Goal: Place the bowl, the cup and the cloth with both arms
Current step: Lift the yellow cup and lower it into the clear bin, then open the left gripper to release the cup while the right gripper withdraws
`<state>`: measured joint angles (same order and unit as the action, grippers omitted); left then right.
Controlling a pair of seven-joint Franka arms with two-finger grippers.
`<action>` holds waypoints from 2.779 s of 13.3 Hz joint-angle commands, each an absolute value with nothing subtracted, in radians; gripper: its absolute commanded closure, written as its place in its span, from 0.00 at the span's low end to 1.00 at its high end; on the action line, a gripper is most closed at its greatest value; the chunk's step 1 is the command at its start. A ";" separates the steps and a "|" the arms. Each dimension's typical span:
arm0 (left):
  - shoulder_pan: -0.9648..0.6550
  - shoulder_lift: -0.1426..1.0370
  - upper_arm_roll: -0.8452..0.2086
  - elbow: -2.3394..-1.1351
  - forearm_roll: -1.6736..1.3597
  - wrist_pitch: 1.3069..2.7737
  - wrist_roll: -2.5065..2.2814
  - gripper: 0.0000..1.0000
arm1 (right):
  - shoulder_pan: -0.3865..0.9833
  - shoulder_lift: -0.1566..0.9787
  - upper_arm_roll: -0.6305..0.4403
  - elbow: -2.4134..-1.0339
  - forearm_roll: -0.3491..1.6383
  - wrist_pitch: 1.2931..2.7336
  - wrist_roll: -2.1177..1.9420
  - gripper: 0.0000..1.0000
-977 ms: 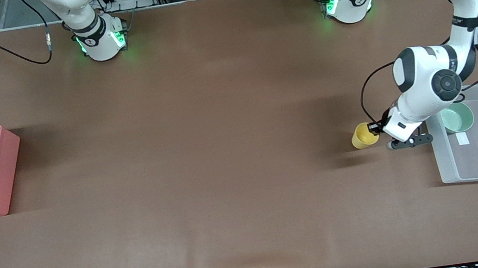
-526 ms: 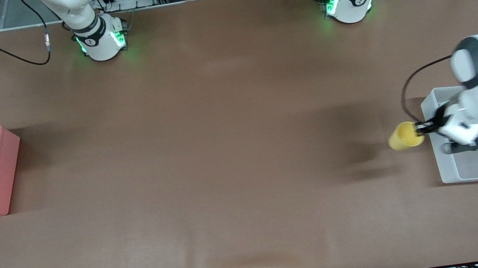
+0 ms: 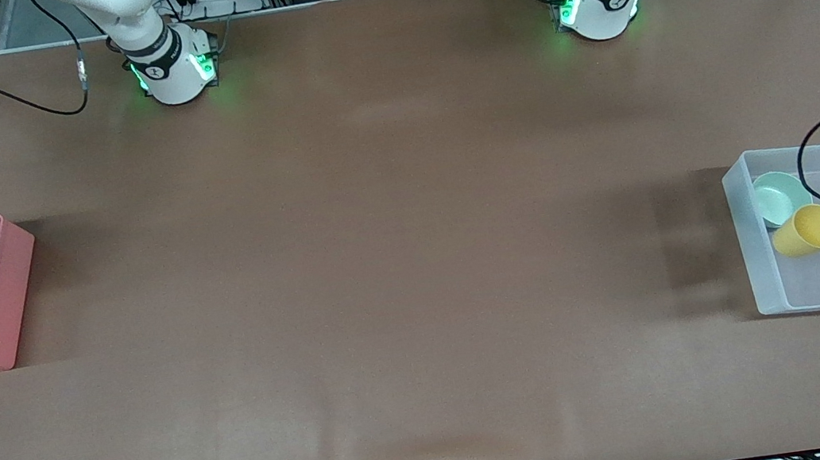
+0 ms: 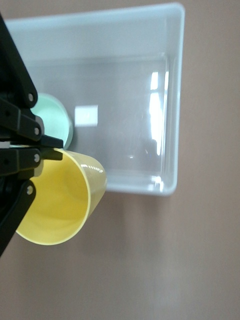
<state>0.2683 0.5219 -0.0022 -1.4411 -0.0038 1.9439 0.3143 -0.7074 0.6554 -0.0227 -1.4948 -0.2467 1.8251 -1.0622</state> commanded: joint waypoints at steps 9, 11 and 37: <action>0.282 0.713 0.049 -1.371 0.003 2.149 0.411 1.00 | -0.739 0.681 0.006 -1.479 -0.229 1.895 -1.144 0.00; 0.282 0.730 0.049 -1.373 -0.002 2.154 0.426 1.00 | -0.717 0.629 0.009 -1.465 -0.229 1.823 -1.134 0.00; -0.007 0.451 0.148 -1.477 -0.006 1.816 0.103 0.00 | -0.129 0.107 0.021 -1.764 0.031 1.560 -0.160 0.00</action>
<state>0.0561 0.5219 0.0841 -1.4196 -0.0056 1.8466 0.1139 -0.2010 0.1620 0.0320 -1.7254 0.0138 1.5587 -0.2628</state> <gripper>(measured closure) 0.000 0.000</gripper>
